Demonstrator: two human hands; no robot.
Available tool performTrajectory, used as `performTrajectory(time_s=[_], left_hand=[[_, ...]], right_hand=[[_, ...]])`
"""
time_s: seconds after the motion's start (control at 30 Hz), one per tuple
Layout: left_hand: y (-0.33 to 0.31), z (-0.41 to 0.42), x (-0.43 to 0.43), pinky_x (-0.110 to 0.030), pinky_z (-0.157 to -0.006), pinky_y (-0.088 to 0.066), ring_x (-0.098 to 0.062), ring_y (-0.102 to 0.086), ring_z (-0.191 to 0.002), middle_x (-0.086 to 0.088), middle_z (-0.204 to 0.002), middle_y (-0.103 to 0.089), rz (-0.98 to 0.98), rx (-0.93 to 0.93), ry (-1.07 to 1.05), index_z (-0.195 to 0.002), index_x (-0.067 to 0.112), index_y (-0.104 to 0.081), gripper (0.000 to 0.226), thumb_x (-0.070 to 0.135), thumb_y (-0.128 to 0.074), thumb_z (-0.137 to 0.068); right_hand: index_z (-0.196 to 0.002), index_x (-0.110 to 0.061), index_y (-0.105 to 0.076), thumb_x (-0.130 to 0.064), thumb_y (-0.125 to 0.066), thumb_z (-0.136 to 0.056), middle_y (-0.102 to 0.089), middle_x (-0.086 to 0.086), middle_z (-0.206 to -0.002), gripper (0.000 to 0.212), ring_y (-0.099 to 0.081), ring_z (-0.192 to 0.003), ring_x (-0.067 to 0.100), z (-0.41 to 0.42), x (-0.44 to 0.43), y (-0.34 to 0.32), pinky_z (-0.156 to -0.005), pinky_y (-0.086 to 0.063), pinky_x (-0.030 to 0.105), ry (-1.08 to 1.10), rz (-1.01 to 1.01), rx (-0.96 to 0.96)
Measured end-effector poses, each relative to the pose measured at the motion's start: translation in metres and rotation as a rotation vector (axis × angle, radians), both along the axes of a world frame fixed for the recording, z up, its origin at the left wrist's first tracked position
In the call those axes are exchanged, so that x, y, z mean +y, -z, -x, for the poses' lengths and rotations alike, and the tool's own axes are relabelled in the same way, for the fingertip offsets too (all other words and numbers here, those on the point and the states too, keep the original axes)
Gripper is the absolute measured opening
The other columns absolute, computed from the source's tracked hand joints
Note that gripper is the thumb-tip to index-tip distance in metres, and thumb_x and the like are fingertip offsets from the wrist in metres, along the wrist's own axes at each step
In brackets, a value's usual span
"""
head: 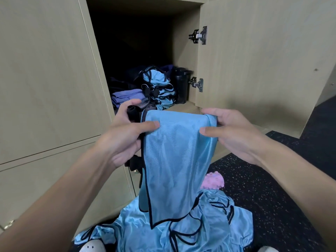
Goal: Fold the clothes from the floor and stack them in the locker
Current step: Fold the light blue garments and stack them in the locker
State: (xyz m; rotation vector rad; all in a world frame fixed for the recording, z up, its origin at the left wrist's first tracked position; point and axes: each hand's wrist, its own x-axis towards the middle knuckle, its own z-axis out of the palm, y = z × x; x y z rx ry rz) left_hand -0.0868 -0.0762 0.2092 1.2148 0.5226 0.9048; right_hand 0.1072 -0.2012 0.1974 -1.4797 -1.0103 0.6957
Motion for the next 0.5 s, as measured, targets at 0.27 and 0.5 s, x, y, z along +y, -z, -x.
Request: performTrajectory(time_s=[0.27, 0.5], left_hand=[[0.005, 0.006, 0.006, -0.032, -0.068, -0.059, -0.012, -0.069, -0.072, 0.010, -0.075, -0.072, -0.263, 0.240, -0.059, -0.118, 0.032, -0.057, 0.059, -0.005, -0.078, -0.078], [0.000, 0.013, 0.010, -0.026, -0.063, -0.048, -0.015, -0.054, -0.069, -0.008, -0.076, -0.057, -0.561, 0.531, 0.116, -0.093, -0.009, -0.065, 0.028, 0.017, -0.074, -0.089]], right_hand=[[-0.092, -0.020, -0.072, -0.018, -0.067, -0.092, -0.072, 0.010, -0.092, 0.005, -0.067, -0.085, 0.027, -0.010, 0.004, 0.009, -0.081, -0.054, 0.042, 0.140, 0.007, -0.455], [-0.091, -0.008, -0.065, -0.026, -0.058, -0.097, -0.062, 0.015, -0.091, 0.020, -0.053, -0.075, 0.019, -0.016, 0.004, 0.009, -0.069, -0.040, 0.034, 0.183, 0.023, -0.607]])
